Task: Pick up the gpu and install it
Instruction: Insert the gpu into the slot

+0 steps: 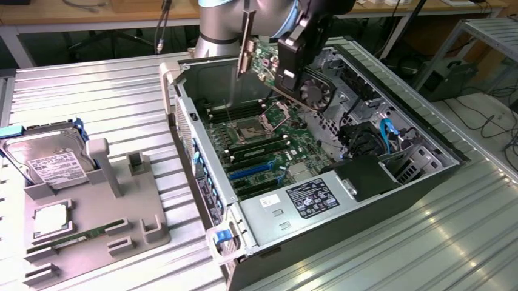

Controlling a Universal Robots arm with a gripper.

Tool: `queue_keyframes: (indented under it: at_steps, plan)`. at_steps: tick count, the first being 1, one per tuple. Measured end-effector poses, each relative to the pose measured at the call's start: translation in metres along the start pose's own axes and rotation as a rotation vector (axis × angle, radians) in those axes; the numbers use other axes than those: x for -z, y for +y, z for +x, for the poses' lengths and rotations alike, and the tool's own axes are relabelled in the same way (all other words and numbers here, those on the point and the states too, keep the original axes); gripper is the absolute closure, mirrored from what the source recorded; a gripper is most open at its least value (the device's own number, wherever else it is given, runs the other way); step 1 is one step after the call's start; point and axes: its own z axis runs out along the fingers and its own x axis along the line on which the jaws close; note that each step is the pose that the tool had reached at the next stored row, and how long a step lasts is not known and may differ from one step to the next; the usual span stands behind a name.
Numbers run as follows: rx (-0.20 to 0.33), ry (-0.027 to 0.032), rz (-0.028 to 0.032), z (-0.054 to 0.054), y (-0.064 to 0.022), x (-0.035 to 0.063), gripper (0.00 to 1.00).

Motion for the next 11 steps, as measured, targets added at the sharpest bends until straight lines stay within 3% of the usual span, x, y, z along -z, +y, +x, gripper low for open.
queue_keyframes:
  at_steps: [5, 11]
  plan:
    - [0.15, 0.0052, 0.0026, 0.0, 0.0, -0.0004, 0.73]
    - [0.271, 0.0095, 0.0047, 0.0, 0.0, -0.0008, 0.73]
